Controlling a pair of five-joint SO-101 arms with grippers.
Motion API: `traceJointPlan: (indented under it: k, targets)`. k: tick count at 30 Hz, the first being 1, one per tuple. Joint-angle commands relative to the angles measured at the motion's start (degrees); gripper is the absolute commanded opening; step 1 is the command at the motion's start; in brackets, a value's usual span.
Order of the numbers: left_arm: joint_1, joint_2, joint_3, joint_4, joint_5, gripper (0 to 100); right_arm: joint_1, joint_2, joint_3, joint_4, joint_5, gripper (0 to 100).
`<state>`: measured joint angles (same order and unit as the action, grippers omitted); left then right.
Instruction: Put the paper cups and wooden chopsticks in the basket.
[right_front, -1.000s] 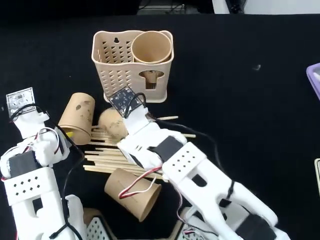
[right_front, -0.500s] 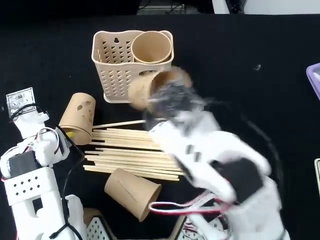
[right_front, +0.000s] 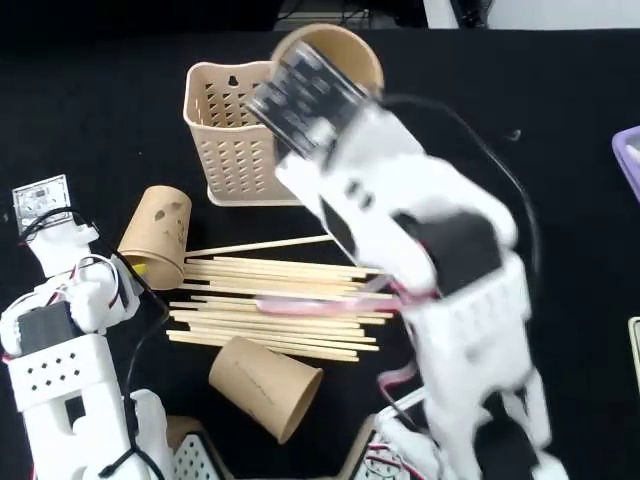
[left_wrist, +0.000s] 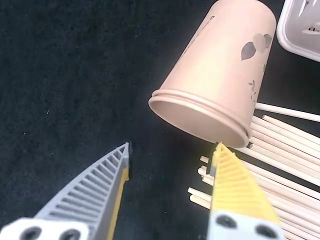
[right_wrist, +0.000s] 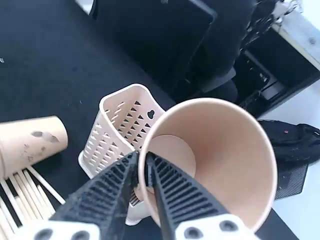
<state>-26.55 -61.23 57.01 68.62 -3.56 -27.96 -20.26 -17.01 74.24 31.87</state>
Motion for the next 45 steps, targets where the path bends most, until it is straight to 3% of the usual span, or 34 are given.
traceJointPlan:
  k: [1,7,13,37,39,43,45]
  targets:
    - [-0.6,-1.0,-0.7,-1.0,0.6,27,1.6,10.1,-15.6,4.7,3.4,1.1]
    - [-0.6,-1.0,-0.7,-1.0,0.6,27,2.0,23.9,-36.4,13.4,5.9,1.1]
    - [-0.6,-1.0,-0.6,-0.8,0.6,27,6.8,34.6,-46.2,17.3,7.6,1.1]
    - [-0.6,-1.0,-0.6,-0.8,0.6,27,2.8,40.7,-47.9,21.8,6.9,1.4]
    - [-0.6,-1.0,-0.6,-0.8,0.6,27,2.9,40.7,-47.9,21.8,6.1,4.7]
    - [-0.7,-1.0,-0.6,-0.7,0.6,27,3.1,40.7,-47.9,22.3,1.7,23.9]
    - [-0.7,-1.0,-0.6,-0.7,0.6,27,2.9,40.6,-48.5,21.9,1.6,28.6]
